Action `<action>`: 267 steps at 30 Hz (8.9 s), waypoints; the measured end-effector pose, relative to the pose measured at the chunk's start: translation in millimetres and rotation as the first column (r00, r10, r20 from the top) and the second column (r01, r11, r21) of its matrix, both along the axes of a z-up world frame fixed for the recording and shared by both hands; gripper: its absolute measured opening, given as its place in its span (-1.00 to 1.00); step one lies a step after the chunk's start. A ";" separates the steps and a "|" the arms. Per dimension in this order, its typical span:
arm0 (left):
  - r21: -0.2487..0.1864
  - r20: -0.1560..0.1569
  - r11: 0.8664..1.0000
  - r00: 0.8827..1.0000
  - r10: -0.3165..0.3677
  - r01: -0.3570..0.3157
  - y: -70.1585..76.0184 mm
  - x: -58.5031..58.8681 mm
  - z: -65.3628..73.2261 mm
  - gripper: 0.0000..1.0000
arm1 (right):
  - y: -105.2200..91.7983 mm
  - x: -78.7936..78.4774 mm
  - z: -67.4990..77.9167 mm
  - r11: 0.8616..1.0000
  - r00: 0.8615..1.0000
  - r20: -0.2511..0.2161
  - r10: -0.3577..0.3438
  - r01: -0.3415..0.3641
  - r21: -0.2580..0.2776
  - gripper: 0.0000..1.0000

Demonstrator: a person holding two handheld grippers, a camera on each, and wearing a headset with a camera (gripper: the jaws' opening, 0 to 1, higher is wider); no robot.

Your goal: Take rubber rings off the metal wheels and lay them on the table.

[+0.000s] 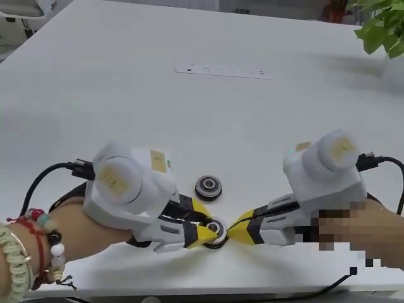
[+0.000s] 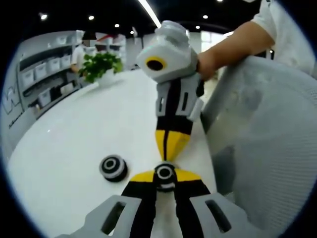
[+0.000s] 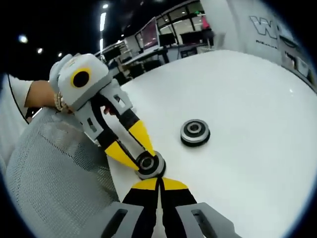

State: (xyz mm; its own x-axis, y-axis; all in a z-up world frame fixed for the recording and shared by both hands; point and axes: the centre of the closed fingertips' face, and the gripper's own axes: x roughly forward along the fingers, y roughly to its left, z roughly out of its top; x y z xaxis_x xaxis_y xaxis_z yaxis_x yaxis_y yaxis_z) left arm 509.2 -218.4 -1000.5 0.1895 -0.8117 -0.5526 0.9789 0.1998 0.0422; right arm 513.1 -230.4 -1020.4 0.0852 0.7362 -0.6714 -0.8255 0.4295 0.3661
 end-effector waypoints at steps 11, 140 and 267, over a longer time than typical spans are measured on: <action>-0.002 0.001 1.000 1.000 0.002 -0.002 0.3 0.7 -0.5 -0.73 | -0.1 4.2 4.0 0.979 0.957 -0.220 -0.191 0.203 0.033 -1.00; -0.034 0.065 0.980 0.978 0.199 -0.197 97.1 1.3 100.6 0.50 | 23.7 12.7 52.0 0.966 0.983 -0.098 -0.154 0.170 0.193 -1.00; 0.000 -0.047 0.914 0.913 0.404 -0.405 123.4 -48.0 58.3 0.86 | 65.8 16.4 69.7 0.977 0.993 0.090 -0.081 0.061 0.202 -0.75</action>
State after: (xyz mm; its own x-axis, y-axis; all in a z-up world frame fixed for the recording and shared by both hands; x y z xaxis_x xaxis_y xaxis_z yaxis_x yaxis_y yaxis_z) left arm 461.2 -95.0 -942.2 0.4776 -0.6762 -0.5609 0.8151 0.5793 -0.0043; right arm 529.5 -164.6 -950.7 0.1995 0.8437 -0.4984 -0.8314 0.4149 0.3695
